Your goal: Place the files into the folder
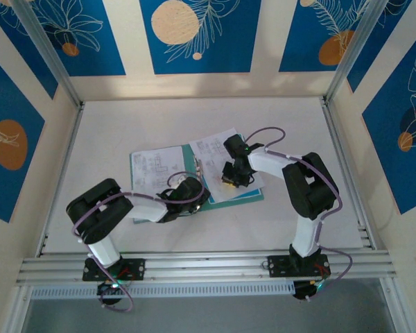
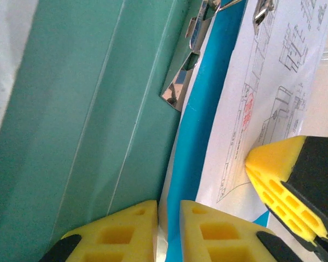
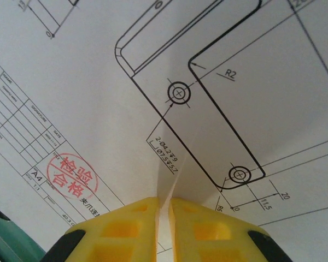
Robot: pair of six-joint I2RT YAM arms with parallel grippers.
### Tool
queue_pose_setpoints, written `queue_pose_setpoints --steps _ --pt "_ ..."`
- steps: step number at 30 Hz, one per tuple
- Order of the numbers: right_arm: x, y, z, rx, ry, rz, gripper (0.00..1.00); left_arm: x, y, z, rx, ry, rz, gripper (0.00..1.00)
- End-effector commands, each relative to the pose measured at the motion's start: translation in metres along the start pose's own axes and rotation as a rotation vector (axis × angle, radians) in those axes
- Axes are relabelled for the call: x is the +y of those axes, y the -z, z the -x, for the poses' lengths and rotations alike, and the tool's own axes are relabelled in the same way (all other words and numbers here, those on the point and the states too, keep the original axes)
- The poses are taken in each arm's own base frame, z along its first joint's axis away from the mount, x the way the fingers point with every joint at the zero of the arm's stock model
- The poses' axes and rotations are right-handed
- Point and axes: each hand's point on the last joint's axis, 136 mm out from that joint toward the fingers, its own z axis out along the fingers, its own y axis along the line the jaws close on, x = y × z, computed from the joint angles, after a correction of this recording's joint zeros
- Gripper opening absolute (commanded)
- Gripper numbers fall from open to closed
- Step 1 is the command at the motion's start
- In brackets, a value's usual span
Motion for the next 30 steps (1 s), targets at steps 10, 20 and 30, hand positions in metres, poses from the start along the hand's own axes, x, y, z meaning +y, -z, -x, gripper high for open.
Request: queue_pose_setpoints --steps 10,20,30 --pt "-0.023 -0.010 -0.028 0.083 -0.119 -0.056 0.17 0.021 0.006 -0.002 -0.009 -0.009 0.071 0.28" --pt "-0.019 -0.010 -0.033 0.106 -0.171 -0.029 0.17 0.026 0.002 -0.006 0.009 -0.010 0.082 0.29" --pt "-0.011 -0.014 -0.033 0.130 -0.189 -0.007 0.17 0.032 0.003 -0.008 0.018 -0.019 0.113 0.25"
